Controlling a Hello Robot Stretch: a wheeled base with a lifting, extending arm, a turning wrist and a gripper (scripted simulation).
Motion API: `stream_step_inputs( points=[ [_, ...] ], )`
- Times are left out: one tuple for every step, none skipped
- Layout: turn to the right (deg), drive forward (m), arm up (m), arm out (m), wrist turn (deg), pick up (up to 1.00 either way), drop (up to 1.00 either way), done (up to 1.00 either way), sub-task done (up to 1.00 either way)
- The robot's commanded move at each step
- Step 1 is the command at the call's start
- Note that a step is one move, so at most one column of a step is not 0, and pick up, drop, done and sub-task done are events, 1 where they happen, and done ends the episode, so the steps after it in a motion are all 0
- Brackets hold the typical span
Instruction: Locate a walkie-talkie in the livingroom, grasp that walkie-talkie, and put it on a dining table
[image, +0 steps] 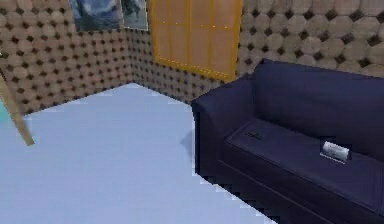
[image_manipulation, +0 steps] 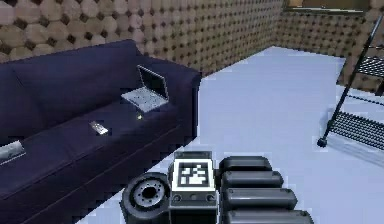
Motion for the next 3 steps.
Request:
stream_step_inputs(
  points=[
    [-45.0, 0.0, 0.0, 0.0, 0.0, 0.0, 0.0, 0.0, 0.0],
    [-3.0, 0.0, 0.0, 0.0, 0.0, 0.0, 0.0, 0.0, 0.0],
    [0.0, 0.85, 0.0, 0.0, 0.0, 0.0, 0.0, 0.0, 0.0]
  ],
)
